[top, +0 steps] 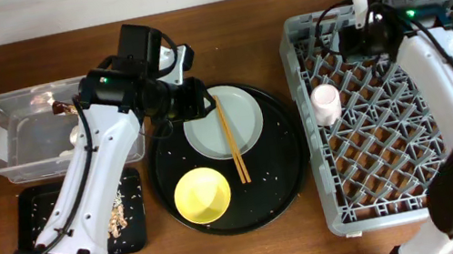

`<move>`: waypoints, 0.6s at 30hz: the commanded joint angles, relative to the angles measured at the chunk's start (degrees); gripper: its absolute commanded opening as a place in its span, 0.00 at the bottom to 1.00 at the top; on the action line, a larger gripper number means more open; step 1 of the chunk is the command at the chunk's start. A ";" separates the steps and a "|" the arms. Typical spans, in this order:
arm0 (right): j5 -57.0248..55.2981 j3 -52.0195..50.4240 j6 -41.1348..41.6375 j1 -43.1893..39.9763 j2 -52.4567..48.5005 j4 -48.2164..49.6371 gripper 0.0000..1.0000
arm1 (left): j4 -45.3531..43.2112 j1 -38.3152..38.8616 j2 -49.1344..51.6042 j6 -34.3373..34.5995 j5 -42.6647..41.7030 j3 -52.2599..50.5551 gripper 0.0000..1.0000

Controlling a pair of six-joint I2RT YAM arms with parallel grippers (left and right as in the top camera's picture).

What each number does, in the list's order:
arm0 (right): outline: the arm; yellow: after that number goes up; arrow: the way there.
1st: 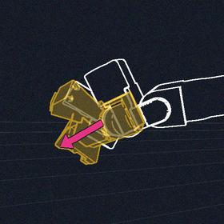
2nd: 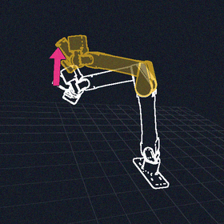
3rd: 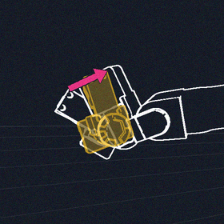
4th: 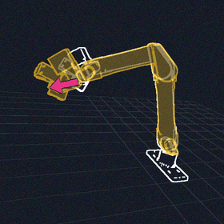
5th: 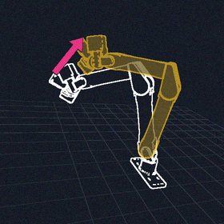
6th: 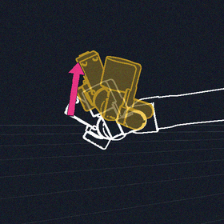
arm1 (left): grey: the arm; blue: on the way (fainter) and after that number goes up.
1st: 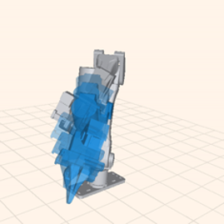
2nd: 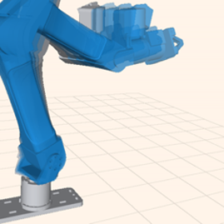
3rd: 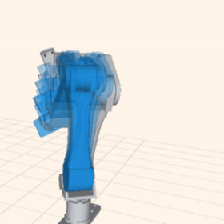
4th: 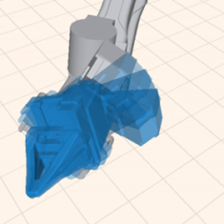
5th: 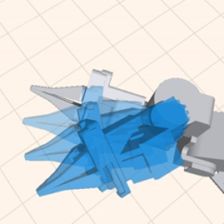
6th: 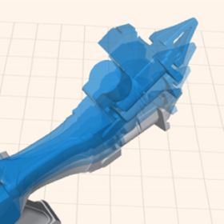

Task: Sort waste into correct bins and load items into the dishwasher rack
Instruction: 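Carry the blue cup right and lower it into the rack, then move the right gripper over the chopsticks on the white plate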

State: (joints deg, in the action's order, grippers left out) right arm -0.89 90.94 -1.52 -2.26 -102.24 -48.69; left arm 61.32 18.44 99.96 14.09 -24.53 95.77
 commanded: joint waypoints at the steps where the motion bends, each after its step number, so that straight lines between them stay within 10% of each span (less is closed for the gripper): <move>1: -0.66 0.90 0.33 -0.07 -3.41 1.66 0.53 | 0.07 0.15 -0.02 -0.94 0.61 -0.04 0.41; 18: -0.15 2.05 0.31 0.00 -3.67 0.17 0.83 | 0.07 0.09 -0.35 -0.92 4.94 -0.02 0.41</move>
State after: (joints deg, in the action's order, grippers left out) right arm -1.06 90.94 -1.54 -2.26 -108.18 -47.42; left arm 61.32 18.44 99.96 14.09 -21.91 95.77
